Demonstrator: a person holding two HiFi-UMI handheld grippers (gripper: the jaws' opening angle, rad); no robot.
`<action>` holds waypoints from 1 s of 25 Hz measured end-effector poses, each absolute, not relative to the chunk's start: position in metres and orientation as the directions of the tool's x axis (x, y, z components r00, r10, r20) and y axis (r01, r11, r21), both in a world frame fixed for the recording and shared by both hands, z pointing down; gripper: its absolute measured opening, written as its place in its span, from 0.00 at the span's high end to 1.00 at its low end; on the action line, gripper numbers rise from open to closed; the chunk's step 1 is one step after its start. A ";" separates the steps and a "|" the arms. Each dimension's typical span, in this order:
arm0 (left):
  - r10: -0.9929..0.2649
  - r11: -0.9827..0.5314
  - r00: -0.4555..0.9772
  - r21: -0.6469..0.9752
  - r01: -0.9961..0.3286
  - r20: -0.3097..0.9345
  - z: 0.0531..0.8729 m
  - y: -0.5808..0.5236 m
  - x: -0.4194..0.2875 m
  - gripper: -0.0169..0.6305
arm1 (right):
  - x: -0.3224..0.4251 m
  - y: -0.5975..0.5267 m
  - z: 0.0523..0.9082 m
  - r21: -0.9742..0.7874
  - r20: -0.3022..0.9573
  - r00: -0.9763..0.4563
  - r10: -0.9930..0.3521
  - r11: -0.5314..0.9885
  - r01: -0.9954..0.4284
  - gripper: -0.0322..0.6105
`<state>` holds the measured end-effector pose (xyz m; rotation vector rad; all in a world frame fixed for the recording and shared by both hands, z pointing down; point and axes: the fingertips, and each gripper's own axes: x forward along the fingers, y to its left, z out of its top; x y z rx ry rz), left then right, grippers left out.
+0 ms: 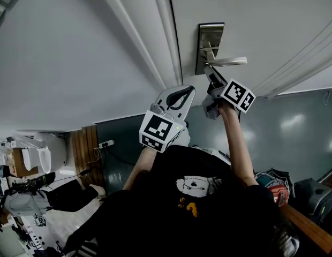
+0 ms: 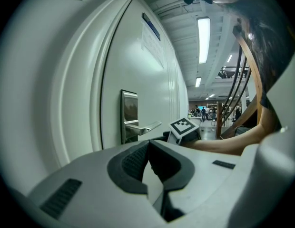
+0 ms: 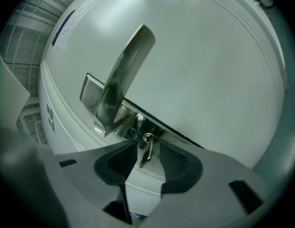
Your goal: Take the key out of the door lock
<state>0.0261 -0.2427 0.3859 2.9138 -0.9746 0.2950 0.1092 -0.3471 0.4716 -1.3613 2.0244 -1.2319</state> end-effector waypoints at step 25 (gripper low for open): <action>-0.604 -0.787 0.770 -0.006 -0.617 0.205 0.391 -0.249 0.017 0.96 | 0.108 -0.354 0.476 -0.943 0.061 -0.410 -0.910 0.082 -0.323 0.89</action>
